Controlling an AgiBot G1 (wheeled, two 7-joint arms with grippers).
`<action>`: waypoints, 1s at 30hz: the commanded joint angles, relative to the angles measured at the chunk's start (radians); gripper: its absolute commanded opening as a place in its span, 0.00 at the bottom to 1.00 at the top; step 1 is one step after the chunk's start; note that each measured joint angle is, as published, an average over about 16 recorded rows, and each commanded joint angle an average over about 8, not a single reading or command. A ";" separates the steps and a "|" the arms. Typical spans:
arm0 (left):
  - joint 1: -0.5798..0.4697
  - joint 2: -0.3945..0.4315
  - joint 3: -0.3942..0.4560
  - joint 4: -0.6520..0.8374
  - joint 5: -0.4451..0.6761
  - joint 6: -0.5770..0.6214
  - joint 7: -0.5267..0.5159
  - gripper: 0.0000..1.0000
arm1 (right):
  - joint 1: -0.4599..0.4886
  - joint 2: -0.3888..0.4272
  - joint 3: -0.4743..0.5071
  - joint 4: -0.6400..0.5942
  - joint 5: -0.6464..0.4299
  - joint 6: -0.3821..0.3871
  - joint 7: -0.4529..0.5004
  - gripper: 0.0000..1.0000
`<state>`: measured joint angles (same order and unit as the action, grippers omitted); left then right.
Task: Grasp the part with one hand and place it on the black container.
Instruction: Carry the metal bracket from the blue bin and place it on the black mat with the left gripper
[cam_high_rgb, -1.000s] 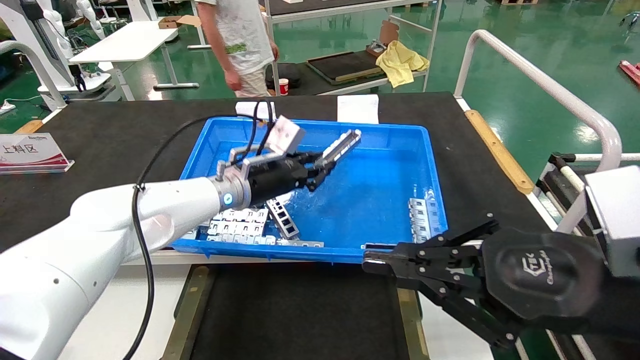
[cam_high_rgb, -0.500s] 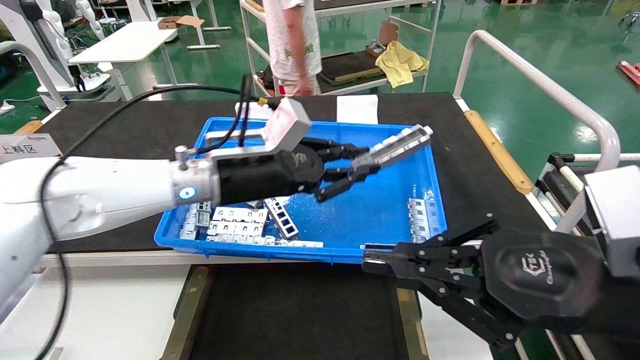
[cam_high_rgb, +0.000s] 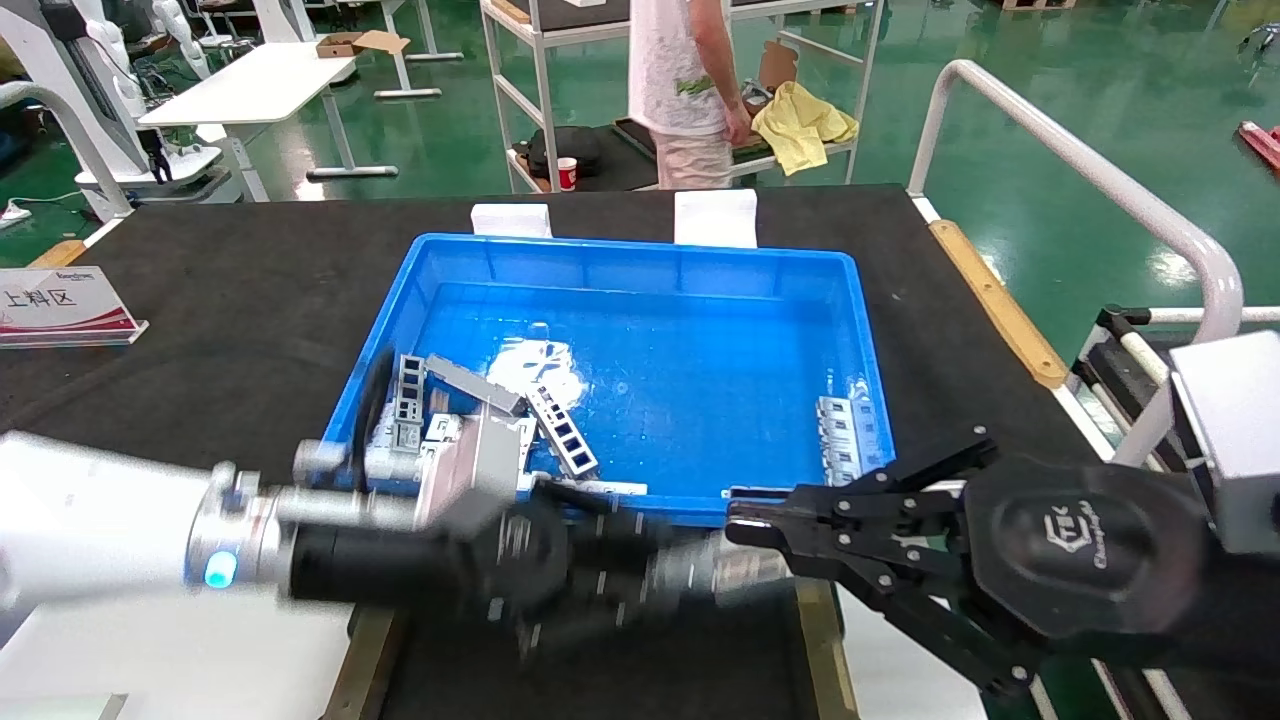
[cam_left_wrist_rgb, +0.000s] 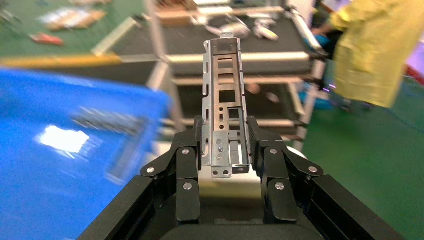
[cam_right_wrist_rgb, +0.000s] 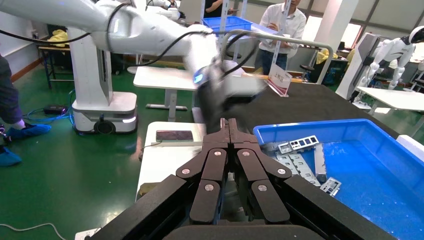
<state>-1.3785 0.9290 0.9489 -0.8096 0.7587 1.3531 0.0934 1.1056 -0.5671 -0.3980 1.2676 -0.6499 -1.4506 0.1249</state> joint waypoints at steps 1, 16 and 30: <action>0.052 -0.049 0.004 -0.091 -0.005 -0.003 -0.017 0.00 | 0.000 0.000 0.000 0.000 0.000 0.000 0.000 0.00; 0.553 -0.190 0.035 -0.483 -0.115 -0.608 -0.202 0.00 | 0.000 0.000 0.000 0.000 0.000 0.000 0.000 0.00; 0.686 -0.036 0.054 -0.535 -0.153 -1.190 -0.324 0.00 | 0.000 0.000 0.000 0.000 0.000 0.000 0.000 0.00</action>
<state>-0.6936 0.8941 1.0025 -1.3444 0.6062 0.1572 -0.2272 1.1056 -0.5670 -0.3982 1.2676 -0.6498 -1.4505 0.1248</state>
